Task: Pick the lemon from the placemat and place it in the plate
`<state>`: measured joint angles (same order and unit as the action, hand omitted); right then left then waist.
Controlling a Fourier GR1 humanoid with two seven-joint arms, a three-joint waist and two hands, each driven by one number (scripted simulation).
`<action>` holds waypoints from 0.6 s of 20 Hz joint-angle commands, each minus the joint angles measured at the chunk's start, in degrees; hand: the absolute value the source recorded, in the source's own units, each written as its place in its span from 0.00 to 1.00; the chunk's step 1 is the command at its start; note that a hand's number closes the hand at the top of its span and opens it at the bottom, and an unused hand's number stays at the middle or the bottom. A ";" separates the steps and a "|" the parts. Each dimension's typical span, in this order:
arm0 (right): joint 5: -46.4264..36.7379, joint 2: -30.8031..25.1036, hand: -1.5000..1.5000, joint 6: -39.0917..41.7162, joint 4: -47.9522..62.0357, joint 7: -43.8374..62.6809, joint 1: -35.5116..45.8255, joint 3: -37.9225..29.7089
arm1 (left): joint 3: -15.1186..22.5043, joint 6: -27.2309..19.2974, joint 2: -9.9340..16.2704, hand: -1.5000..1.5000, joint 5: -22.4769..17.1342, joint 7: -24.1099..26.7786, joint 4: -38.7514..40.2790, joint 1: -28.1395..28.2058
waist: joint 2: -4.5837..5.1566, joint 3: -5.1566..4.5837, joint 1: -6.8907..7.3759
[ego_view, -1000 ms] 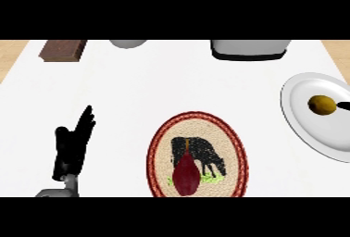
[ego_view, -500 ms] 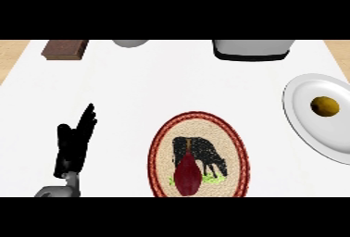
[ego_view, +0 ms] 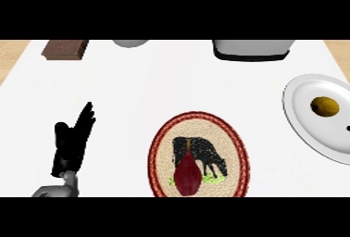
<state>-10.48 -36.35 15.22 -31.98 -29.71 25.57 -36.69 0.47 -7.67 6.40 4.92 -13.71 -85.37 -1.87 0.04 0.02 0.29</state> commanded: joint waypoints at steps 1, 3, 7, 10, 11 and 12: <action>-0.05 -0.37 0.00 -3.75 4.18 -1.48 1.19 1.70 | -0.89 1.11 -0.39 0.50 -0.84 1.67 1.75 -0.08 | 0.10 0.02 0.18; -1.12 -0.22 0.00 -6.10 1.58 2.93 1.72 3.08 | -0.14 -0.55 -0.69 0.50 0.61 -0.82 -1.55 0.73 | 0.00 0.00 0.12; -1.37 -3.00 0.00 -7.44 13.59 -5.56 3.47 1.77 | 0.03 -0.03 -1.80 0.50 0.35 0.40 1.85 -1.82 | 0.37 0.12 0.77; -0.09 -1.92 0.00 -7.27 8.52 -3.79 0.60 3.61 | 2.07 -0.68 -1.79 0.50 1.89 -5.60 -6.84 1.40 | 0.03 0.05 0.28; -0.61 -4.52 0.00 -8.06 11.52 -3.00 3.52 3.17 | 1.09 0.88 -1.57 0.50 0.64 0.94 -2.51 4.24 | 0.17 0.06 0.59; -0.65 -3.54 0.00 -8.44 11.79 -4.97 0.74 3.70 | 0.98 -1.28 -2.51 0.50 2.21 -0.40 -0.63 -0.13 | 0.15 0.05 0.26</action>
<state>-11.17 -38.50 7.73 -23.05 -33.03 27.03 -33.47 1.31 -8.04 4.53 6.18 -13.88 -86.22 -1.10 0.16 0.06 0.61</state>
